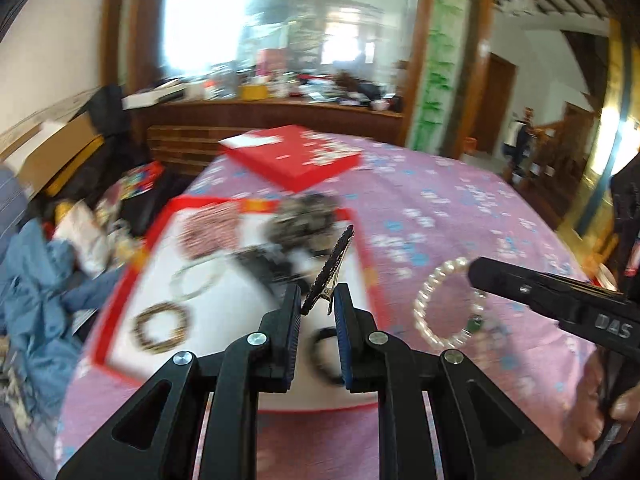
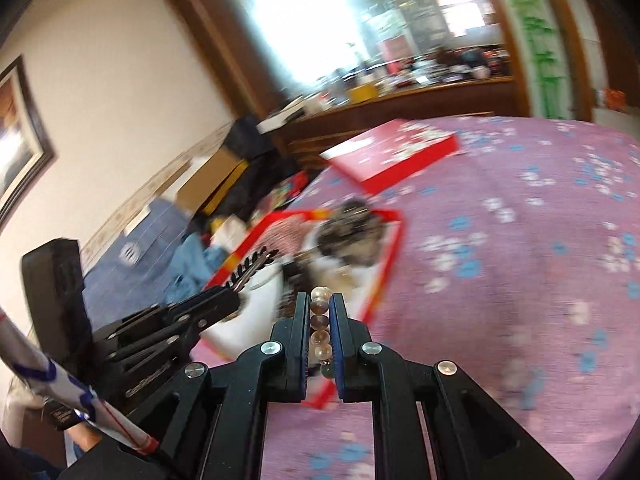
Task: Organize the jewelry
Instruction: 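Carry the pearl bracelet and purple hairpin over the white box, then open both grippers to drop the pearl bracelet and hairpin into the box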
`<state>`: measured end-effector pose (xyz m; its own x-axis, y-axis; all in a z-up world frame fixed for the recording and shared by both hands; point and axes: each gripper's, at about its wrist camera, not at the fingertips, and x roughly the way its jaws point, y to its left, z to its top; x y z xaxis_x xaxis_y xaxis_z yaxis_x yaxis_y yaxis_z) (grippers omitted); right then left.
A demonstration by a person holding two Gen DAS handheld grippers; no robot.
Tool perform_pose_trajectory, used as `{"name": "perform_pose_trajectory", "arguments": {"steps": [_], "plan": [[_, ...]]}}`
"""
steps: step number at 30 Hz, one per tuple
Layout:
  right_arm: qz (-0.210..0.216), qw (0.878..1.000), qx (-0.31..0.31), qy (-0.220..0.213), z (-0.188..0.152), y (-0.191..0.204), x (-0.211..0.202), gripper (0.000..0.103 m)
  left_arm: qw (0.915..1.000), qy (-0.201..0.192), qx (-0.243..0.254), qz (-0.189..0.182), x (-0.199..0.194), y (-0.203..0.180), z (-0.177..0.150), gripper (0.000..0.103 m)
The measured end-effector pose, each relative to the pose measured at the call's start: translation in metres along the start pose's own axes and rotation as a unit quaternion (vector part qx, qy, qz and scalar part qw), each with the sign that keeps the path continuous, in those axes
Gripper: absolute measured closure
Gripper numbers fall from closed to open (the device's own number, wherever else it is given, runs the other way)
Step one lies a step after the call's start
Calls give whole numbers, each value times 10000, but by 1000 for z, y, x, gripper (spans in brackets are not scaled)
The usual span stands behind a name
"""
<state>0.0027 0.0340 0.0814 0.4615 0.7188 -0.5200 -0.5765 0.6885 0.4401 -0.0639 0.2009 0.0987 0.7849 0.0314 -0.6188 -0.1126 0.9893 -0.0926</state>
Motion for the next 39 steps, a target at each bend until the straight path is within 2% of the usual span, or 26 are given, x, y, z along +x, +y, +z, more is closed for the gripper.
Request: {"name": "perform_pose_trajectory", "arguments": {"steps": [5, 8, 16, 21, 26, 30, 32, 35, 37, 39], "plan": [[278, 9987, -205, 379, -3, 38, 44, 92, 9982, 245, -446, 322, 17, 52, -12, 87], [373, 9971, -277, 600, -6, 55, 74, 92, 9965, 390, -640, 369, 27, 66, -17, 87], [129, 9944, -211, 1031, -18, 51, 127, 92, 9906, 833, -1002, 429, 65, 85, -31, 87], [-135, 9922, -212, 1224, -26, 39, 133, 91, 9905, 854, -964, 491, 70, 83, -34, 87], [-193, 9895, -139, 1422, -37, 29, 138, 90, 9907, 814, -921, 587, 71, 80, -35, 87], [-335, 9905, -258, 1312, -43, 30, 127, 90, 9902, 827, -945, 613, 72, 81, -35, 85], [-355, 9916, -285, 1207, -45, 30, 117, 90, 9900, 832, -948, 626, 71, 81, -36, 83], [-412, 9929, -303, 1071, -47, 27, 100, 90, 9908, 819, -879, 629, 71, 78, -35, 71], [-419, 9936, -299, 1007, -49, 26, 90, 90, 9909, 800, -822, 702, 71, 75, -35, 60], [-446, 9941, -295, 944, -52, 25, 80, 86, 9904, 765, -809, 821, 70, 73, -34, 56]]}}
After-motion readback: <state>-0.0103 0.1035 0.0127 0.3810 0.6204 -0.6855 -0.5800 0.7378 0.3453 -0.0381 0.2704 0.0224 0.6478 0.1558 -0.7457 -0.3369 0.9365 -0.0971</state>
